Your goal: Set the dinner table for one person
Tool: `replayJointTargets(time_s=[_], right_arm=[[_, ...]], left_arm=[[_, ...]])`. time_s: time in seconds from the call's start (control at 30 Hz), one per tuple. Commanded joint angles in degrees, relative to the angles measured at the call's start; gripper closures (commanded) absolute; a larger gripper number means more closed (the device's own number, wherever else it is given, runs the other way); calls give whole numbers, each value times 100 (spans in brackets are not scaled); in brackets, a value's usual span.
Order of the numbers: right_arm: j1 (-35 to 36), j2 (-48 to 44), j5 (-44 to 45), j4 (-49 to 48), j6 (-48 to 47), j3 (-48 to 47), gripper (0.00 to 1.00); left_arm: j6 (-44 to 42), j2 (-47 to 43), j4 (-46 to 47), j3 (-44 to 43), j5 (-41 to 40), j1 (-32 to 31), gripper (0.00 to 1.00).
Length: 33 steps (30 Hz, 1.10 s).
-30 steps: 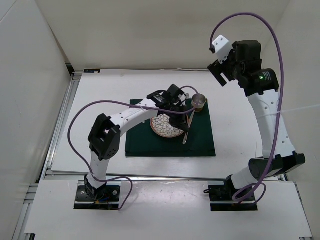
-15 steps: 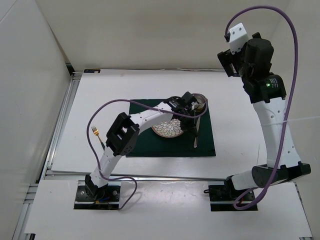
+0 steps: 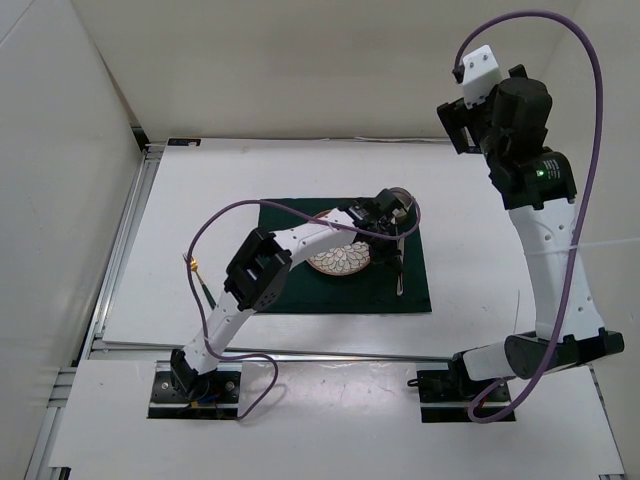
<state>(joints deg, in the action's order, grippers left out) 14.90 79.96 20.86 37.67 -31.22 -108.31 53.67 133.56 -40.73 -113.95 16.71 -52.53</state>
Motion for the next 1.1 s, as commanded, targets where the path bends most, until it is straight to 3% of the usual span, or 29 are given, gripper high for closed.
replayJointTargets(time_s=[0.0, 0.53, 0.63, 0.73, 0.9, 1.07], right_arm=[[-22, -305, -3, -67, 125, -252, 0], [-22, -420, -311, 214, 231, -252, 0], [-22, -420, -311, 267, 231, -252, 0], [-22, -420, -364, 320, 231, -321, 0], [-22, -420, -416, 373, 231, -375, 0], [-22, -420, -416, 425, 231, -375, 0]], left_arm=[[65, 178, 188, -399, -229, -11, 90], [126, 566, 417, -822, -520, -64, 90], [126, 619, 417, -822, -520, -64, 77], [126, 619, 417, -822, -520, -64, 75], [126, 567, 417, -822, -520, -64, 45], [73, 496, 417, -883, -572, -64, 41]])
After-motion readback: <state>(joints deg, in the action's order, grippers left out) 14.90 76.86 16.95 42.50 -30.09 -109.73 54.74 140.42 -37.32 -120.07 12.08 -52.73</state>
